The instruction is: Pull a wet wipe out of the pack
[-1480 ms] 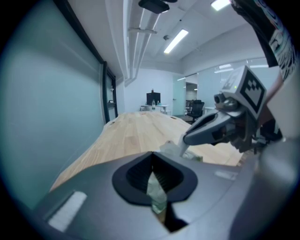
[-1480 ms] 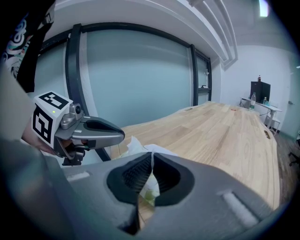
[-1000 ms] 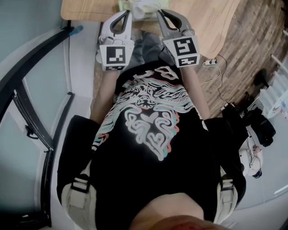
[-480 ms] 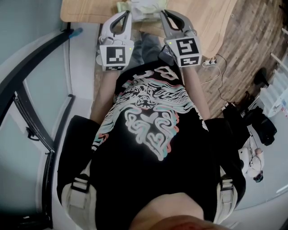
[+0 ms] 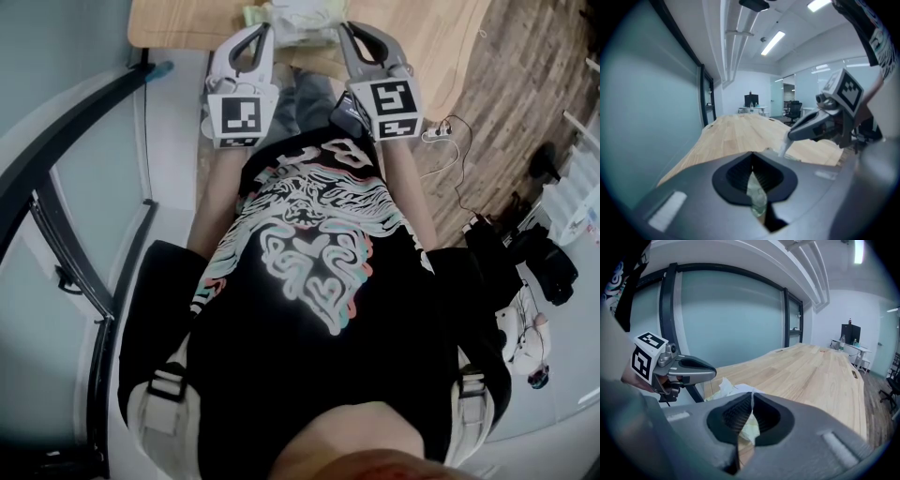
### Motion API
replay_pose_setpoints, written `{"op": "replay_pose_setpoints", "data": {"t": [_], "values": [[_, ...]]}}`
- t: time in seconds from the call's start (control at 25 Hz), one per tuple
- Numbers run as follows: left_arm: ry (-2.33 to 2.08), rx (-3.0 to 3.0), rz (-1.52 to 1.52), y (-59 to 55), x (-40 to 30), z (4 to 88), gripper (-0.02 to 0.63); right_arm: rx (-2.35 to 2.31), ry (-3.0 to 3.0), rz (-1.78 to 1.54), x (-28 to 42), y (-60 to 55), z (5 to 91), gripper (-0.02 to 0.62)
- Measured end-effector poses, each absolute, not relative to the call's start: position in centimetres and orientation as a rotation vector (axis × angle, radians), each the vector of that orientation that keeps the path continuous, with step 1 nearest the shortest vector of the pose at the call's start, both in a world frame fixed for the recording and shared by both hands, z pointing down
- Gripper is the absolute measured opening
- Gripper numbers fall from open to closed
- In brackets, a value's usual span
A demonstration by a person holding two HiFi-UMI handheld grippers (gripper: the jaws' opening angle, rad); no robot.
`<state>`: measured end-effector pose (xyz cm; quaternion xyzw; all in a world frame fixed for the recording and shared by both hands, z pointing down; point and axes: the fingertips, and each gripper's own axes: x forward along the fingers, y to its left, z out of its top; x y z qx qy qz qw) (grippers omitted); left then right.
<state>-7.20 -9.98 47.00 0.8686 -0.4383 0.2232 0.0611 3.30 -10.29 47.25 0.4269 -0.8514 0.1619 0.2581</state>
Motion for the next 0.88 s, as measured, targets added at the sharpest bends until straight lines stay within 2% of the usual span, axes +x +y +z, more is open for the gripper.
{"op": "replay_pose_setpoints", "data": {"t": [0.88], "values": [[-1.306,2.664,0.679,-9.7,-6.7,46.2,-0.009,1.227,-2.288,0.429,4.8,-10.0,46.3,0.009]]}}
